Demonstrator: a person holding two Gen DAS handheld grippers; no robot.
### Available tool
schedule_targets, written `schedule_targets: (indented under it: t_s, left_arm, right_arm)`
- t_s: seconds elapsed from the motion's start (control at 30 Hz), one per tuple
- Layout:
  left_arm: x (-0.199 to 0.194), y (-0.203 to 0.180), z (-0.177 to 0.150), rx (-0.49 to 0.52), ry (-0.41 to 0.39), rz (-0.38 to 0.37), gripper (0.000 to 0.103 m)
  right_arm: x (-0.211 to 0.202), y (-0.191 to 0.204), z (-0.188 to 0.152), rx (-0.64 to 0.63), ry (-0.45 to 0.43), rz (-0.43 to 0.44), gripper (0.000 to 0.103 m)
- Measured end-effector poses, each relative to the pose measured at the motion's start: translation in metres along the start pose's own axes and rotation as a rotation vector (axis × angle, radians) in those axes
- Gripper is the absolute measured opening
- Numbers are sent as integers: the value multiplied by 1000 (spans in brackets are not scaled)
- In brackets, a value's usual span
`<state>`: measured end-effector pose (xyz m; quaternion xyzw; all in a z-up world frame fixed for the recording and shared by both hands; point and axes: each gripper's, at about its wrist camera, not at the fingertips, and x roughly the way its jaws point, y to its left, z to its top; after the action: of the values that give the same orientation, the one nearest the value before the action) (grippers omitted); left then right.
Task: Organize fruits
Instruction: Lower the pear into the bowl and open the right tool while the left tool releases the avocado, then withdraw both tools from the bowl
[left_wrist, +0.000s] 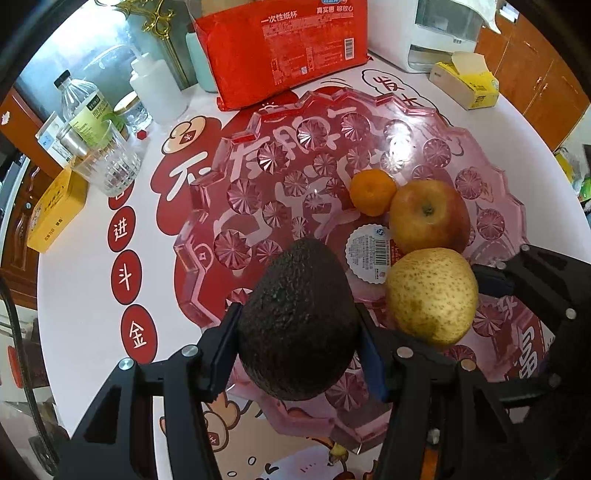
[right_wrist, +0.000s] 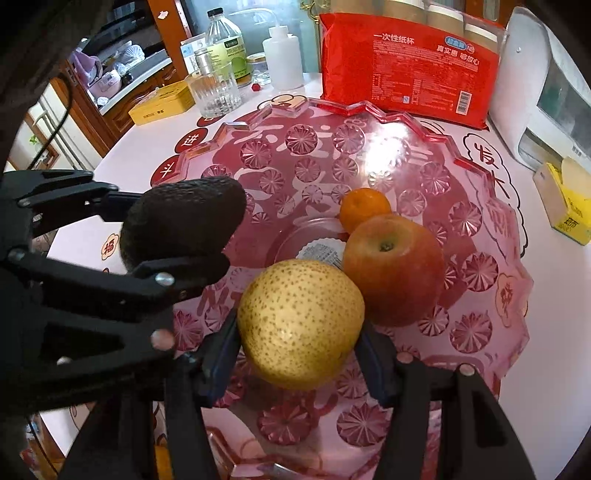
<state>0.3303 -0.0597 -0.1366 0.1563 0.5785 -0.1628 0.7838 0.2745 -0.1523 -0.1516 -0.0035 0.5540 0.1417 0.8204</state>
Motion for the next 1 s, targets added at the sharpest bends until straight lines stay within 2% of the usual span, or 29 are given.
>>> schedule_targets:
  t_s: [0.1, 0.43, 0.5, 0.57, 0.6, 0.8, 1.0]
  left_arm:
    - [6, 1, 1, -10, 11, -9, 57]
    - [12, -1, 3, -17, 14, -4, 58]
    - [8, -2, 3, -18, 4, 7, 64]
    - [0, -1, 4, -23, -20, 6, 80]
    - [-6, 0, 4, -28, -39, -2, 82]
    - [-36, 3, -1, -43, -101, -2, 85]
    - [-58, 6, -23, -94, -133, -11, 85]
  right_arm:
    - [-6, -5, -3, 17, -10, 36, 60]
    - [-19, -17, -15, 65, -22, 50, 60]
    - [-19, -18, -17, 70, -20, 49, 60]
    - [-20, -19, -19, 78, -19, 55, 60]
    - [-21, -19, -20, 81, -19, 57, 60]
    - [-28, -19, -26, 88, -29, 69, 60]
    - [-40, -15, -33, 91, -41, 79, 60]
